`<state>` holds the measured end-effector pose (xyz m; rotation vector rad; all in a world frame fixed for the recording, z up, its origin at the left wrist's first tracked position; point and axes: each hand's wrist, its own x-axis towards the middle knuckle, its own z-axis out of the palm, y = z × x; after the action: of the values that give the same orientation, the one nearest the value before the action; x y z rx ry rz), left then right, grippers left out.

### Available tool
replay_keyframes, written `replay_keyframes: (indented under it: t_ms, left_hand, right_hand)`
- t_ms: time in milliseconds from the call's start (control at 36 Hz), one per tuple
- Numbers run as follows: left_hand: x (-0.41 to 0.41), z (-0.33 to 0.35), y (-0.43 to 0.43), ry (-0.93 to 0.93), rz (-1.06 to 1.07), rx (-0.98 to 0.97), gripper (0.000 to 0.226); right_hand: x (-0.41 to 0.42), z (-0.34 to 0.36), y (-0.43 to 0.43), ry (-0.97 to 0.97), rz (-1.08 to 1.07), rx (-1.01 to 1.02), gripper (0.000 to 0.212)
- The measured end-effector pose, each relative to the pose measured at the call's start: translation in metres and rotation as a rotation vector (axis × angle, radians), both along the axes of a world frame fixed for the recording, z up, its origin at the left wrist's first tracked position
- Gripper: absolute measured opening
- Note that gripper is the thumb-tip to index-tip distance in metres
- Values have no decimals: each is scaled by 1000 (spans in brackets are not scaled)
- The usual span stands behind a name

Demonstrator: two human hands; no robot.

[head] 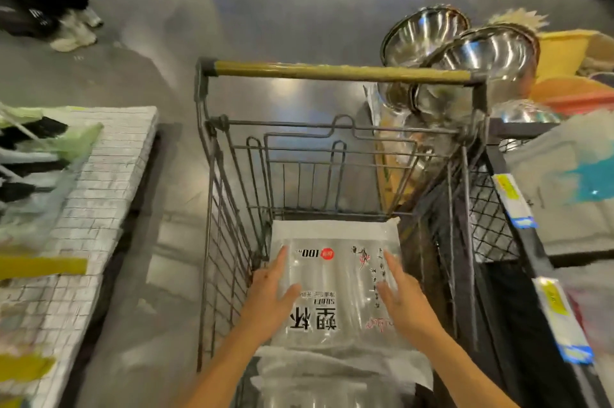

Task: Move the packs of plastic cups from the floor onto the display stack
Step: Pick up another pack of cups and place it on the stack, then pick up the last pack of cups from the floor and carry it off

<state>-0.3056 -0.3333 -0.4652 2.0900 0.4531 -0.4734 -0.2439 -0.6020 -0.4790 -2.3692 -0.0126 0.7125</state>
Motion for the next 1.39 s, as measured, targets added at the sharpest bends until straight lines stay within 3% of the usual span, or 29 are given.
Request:
replay_keyframes:
  t_ms: [278,444,667,778,972,1389]
  left_hand:
    - [11,-13,1,70,6,43,73]
    - [11,27,-3,153,-20,187,68]
    - [35,144,9,-97,-106,406,63]
    - [26,214,3,-226,-131,542,48]
    - [-48,315,-13,-284,-14,552,25]
    - [-270,400,-7,-285,376,693,40]
  right_hand:
    - [1,-11,10,-40,-49,15,58]
    - [0,28,4,-32,50,-202,60]
    - [34,148,4,-300,285,-330,58]
    - [36,214,10,-404,378,-358,54]
    - [6,302,7,-530,499,-296,50]
    - [-128,404,64,-680,773,-124,42]
